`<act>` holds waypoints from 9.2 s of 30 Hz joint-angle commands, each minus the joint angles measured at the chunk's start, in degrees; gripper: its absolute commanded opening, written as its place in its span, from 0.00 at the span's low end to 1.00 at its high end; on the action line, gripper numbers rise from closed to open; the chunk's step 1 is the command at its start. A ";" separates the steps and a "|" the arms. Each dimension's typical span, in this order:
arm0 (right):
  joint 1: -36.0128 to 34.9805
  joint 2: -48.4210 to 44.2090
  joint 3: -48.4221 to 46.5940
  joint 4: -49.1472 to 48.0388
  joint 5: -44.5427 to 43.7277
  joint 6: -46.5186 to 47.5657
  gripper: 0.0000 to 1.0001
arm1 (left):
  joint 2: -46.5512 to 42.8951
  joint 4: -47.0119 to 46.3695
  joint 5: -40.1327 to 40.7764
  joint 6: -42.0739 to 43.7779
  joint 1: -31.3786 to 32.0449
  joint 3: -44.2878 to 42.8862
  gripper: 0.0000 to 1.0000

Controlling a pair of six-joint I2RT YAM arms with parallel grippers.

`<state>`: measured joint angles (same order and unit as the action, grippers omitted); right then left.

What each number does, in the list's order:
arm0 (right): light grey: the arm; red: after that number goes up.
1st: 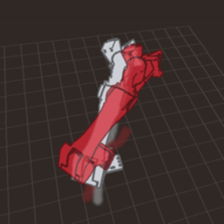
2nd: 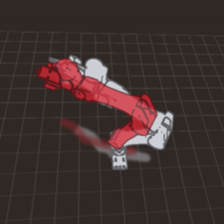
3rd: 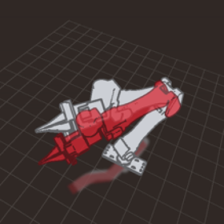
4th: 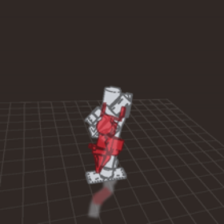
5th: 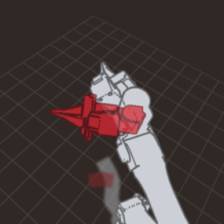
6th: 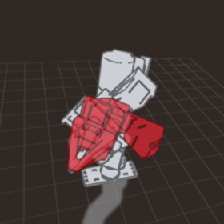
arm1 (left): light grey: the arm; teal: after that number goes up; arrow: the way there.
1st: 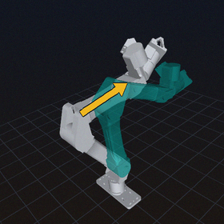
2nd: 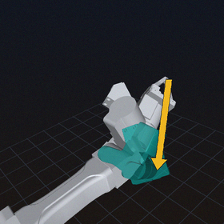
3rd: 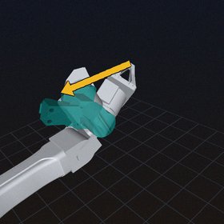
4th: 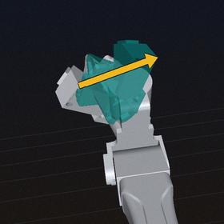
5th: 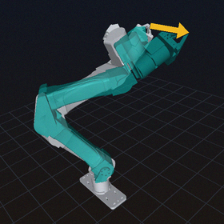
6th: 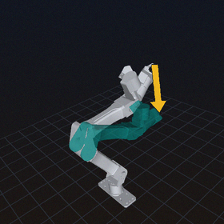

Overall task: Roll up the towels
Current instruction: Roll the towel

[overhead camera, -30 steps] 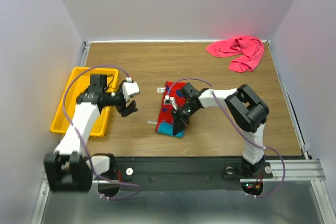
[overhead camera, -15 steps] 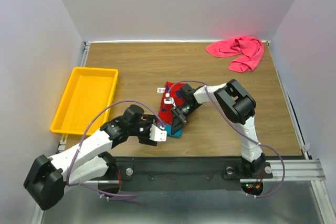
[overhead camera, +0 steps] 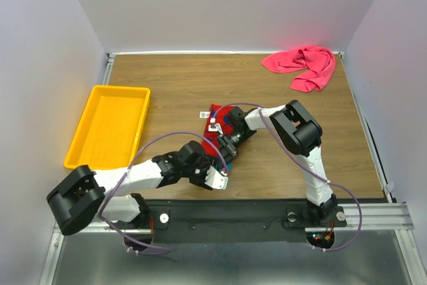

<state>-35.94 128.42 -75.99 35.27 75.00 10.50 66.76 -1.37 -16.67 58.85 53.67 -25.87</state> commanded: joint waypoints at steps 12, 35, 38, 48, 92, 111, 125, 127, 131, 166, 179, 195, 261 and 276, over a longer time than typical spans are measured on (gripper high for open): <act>4.12 -3.69 -2.23 1.82 -7.14 4.00 0.36 | 9.00 7.86 0.68 -7.08 0.47 -6.38 0.09; 17.59 -41.75 8.99 3.32 -28.93 10.67 0.91 | 43.44 41.35 -32.72 -7.61 -23.25 -38.98 0.02; 10.49 -43.60 10.77 2.79 -37.37 14.36 0.89 | 49.84 44.95 -33.87 -8.23 -24.75 -44.96 0.05; -9.31 -38.78 12.09 -9.50 -56.54 19.20 0.81 | 61.20 57.44 -40.02 -1.64 -28.88 -54.55 0.08; -6.78 -15.68 6.47 -1.88 -20.27 8.48 0.01 | 5.89 36.20 -29.86 -0.67 -48.50 -28.76 0.74; -2.38 1.92 -9.00 13.51 -7.07 9.19 0.01 | -6.66 0.23 1.63 -7.53 -6.04 -1.03 0.83; 0.34 1.22 -8.39 14.92 -6.36 9.80 0.17 | 5.57 4.77 4.36 -8.05 -3.66 -3.05 0.28; 1.84 0.26 -7.95 14.75 -7.06 9.37 0.23 | 5.05 7.76 3.05 -8.92 -4.10 -3.14 0.13; 4.74 -2.21 -7.25 14.04 -9.17 7.34 0.38 | 5.92 13.92 -1.87 -10.51 -6.29 -5.77 0.00; -11.16 -31.58 13.76 -26.21 -53.46 25.08 0.95 | 57.25 56.65 -37.12 8.65 -36.79 -48.57 0.08; -17.05 -24.36 15.34 -32.63 -55.58 31.16 0.50 | 58.22 56.65 -36.86 7.87 -37.76 -51.12 0.16; -10.65 -21.90 15.16 -18.40 -38.89 7.55 0.01 | 32.68 46.03 -37.66 -0.92 -48.29 -48.16 0.80; 16.69 -13.27 2.15 -5.38 -16.91 -9.27 0.70 | 29.73 29.56 -24.72 -11.13 -18.69 -27.57 0.00; 13.72 -38.76 10.94 -5.38 -33.65 12.87 1.00 | 54.95 50.82 -34.39 -4.55 -26.06 -46.98 0.04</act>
<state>-17.82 93.36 -66.65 31.27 50.54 15.35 113.65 39.55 -55.37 49.21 28.93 -72.58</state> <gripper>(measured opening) 0.995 0.314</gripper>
